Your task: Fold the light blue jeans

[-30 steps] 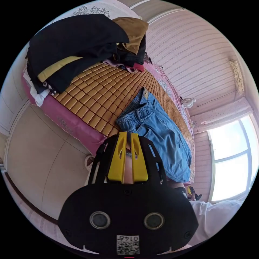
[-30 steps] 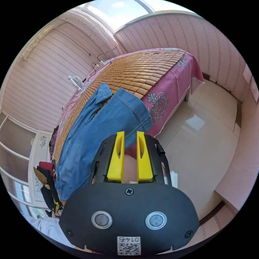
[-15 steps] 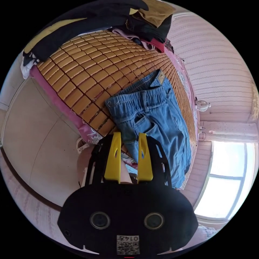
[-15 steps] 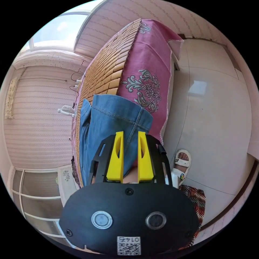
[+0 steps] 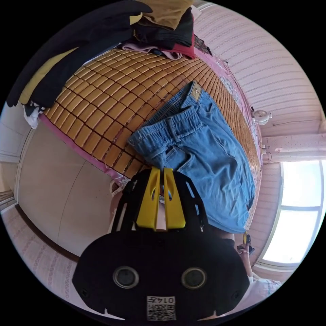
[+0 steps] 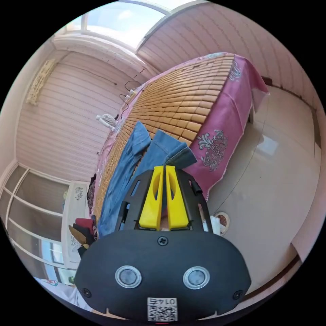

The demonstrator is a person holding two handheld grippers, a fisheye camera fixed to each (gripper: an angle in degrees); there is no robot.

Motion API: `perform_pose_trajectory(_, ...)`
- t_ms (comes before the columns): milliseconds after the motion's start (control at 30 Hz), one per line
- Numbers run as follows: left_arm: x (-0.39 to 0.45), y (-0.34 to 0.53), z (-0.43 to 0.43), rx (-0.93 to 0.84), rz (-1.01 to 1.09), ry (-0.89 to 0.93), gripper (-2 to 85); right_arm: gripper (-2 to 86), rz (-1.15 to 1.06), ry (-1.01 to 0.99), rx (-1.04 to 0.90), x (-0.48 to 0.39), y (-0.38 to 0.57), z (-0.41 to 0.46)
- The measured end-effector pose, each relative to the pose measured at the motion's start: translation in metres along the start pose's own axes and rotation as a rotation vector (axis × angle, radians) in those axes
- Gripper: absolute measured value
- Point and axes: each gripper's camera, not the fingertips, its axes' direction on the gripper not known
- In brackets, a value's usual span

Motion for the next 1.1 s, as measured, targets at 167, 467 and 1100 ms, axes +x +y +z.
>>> perform_pose_trajectory(167,0.025,-0.013,-0.046,0.089,0.107,0.082,-1.0,0.4,-0.261,-0.086,0.036,-0.098,-0.041,-0.016)
perform_pose_trajectory(467,0.043,-0.013,-0.150,0.372,0.252,0.308,-1.0,0.4,-0.416,-0.312,0.238,-0.180,-0.045,-0.056)
perform_pose_trajectory(1100,-0.088,0.088,-0.093,0.236,-0.012,0.011,-0.8,4.0,-0.221,0.315,0.029,-0.106,0.019,0.085)
